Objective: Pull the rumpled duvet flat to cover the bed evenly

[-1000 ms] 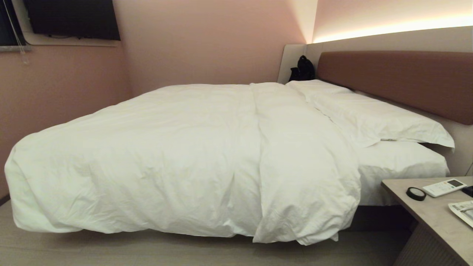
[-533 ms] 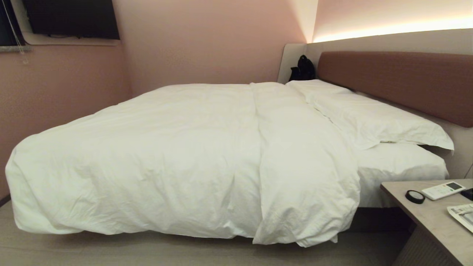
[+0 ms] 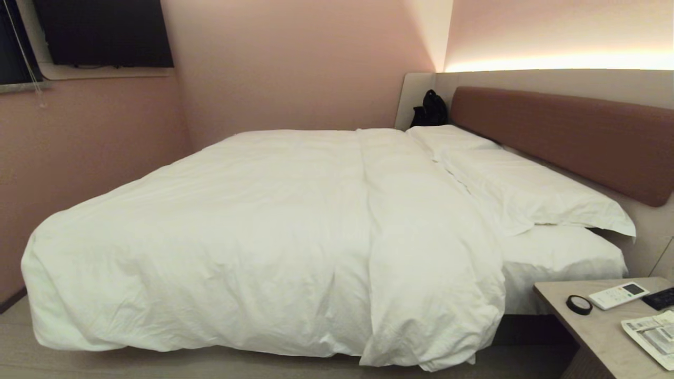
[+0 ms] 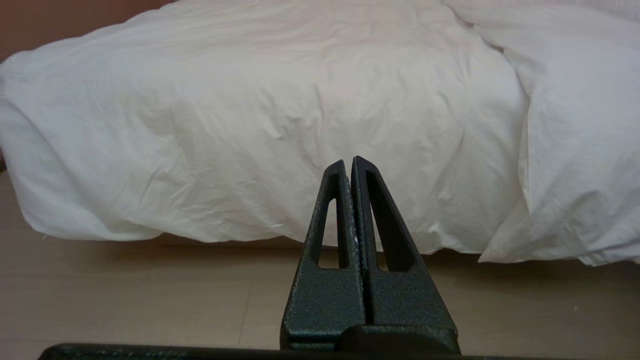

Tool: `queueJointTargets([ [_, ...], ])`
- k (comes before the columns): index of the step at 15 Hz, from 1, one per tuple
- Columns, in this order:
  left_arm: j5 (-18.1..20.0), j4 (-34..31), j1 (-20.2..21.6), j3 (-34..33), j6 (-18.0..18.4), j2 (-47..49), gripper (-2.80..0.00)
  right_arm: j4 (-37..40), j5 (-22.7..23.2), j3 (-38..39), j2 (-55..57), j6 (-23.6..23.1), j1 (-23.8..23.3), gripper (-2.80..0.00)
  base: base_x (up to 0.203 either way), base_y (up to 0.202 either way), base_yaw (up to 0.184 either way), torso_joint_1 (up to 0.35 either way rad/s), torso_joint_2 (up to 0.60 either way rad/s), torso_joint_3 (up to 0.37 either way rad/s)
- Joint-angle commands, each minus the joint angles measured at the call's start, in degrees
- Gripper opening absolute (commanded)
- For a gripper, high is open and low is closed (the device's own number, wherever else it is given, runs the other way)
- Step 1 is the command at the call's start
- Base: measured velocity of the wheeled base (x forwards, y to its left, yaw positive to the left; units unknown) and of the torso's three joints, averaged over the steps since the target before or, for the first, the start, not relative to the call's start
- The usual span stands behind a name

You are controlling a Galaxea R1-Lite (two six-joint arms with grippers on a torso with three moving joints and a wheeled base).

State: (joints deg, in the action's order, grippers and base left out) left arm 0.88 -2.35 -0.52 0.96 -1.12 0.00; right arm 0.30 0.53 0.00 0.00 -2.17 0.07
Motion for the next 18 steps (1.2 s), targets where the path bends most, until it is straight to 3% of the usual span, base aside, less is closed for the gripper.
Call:
queueJointTargets([
  [1,0.0,0.0,0.0,0.0,0.0,0.1,-2.80,0.0,0.0,0.0,0.1,0.1,0.0,-2.80,0.000,0.000,0.000,0.179,-0.48,-0.286],
  [6,0.1,0.0,0.0,0.0,0.0,0.1,-2.80,0.0,0.0,0.0,0.0,0.2,0.0,-2.80,0.000,0.000,0.000,0.148,-0.36,-0.217],
  [18,0.1,0.0,0.0,0.0,0.1,0.0,-2.80,0.1,-0.1,0.0,0.1,0.2,0.0,-2.80,0.000,0.000,0.000,0.006,-0.01,-0.006],
])
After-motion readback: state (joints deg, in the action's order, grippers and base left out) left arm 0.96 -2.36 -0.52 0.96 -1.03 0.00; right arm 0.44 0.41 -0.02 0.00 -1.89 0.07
